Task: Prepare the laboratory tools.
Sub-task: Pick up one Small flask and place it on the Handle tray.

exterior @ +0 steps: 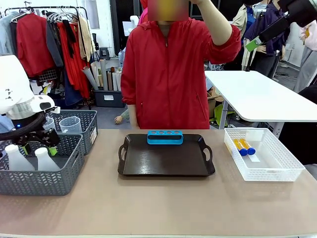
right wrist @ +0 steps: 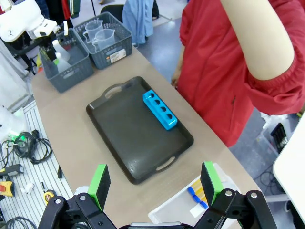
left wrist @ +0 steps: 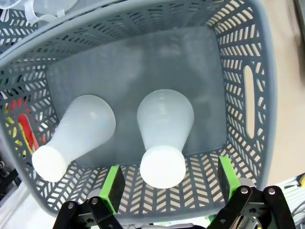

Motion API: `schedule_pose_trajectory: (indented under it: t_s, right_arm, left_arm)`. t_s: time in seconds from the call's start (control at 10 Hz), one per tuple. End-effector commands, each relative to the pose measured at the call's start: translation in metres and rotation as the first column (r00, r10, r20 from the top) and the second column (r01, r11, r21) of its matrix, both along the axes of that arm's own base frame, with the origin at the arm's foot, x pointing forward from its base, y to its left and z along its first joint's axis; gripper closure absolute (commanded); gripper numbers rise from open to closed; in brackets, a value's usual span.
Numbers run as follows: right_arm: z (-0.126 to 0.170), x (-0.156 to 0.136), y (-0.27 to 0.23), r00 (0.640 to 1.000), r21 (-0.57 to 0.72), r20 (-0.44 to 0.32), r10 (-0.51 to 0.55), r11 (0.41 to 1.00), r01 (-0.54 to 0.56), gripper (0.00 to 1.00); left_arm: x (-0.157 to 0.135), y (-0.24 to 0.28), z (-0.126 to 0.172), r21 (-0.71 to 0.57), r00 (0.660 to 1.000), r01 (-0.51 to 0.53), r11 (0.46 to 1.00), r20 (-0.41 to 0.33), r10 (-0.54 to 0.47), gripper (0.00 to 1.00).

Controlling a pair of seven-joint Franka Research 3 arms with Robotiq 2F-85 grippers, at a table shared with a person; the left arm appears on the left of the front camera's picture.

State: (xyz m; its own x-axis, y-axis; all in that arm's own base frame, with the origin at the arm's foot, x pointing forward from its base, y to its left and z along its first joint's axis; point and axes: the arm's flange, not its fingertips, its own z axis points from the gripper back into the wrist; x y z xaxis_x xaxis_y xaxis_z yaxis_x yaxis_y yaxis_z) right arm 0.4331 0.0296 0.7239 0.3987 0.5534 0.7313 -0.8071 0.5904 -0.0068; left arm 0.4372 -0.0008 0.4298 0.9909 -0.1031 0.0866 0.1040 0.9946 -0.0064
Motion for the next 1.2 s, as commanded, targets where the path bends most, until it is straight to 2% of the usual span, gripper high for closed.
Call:
schedule_pose_trajectory:
  t_s: [0.0, 0.1, 0.2, 0.6, 0.9, 1.0, 1.1]
  right_arm:
    - [0.001, 0.000, 0.000, 1.000, 0.006, 0.004, 0.010, 1.000, -0.010, 0.00]
    - [0.001, 0.000, 0.000, 1.000, 0.006, 0.004, 0.010, 1.000, -0.010, 0.00]
    - [0.001, 0.000, 0.000, 1.000, 0.006, 0.004, 0.010, 1.000, -0.010, 0.00]
    - [0.001, 0.000, 0.000, 1.000, 0.006, 0.004, 0.010, 1.000, -0.010, 0.00]
    - [0.001, 0.000, 0.000, 1.000, 0.006, 0.004, 0.010, 1.000, -0.010, 0.00]
    - [0.001, 0.000, 0.000, 1.000, 0.006, 0.004, 0.010, 1.000, -0.010, 0.00]
    - [0.001, 0.000, 0.000, 1.000, 0.006, 0.004, 0.010, 1.000, -0.010, 0.00]
  left_arm:
    - [0.000, 0.000, -0.002, 0.016, 1.000, -0.025, 1.000, -0.007, 0.025, 0.00]
    - [0.000, 0.002, -0.002, 0.029, 1.000, -0.018, 0.999, 0.007, 0.017, 0.00]
    - [0.001, 0.003, -0.003, 0.064, 0.999, -0.011, 0.998, 0.033, 0.008, 0.18]
    - [0.001, 0.005, -0.003, 0.058, 0.999, -0.018, 0.998, 0.034, 0.016, 0.98]
    - [0.001, 0.004, 0.001, 0.061, 0.999, -0.004, 0.998, 0.039, 0.002, 1.00]
    - [0.000, 0.002, 0.009, 0.051, 0.999, 0.009, 0.999, 0.041, -0.011, 1.00]
    - [-0.005, -0.003, 0.032, 0.026, 0.997, 0.036, 0.999, 0.061, -0.037, 1.00]
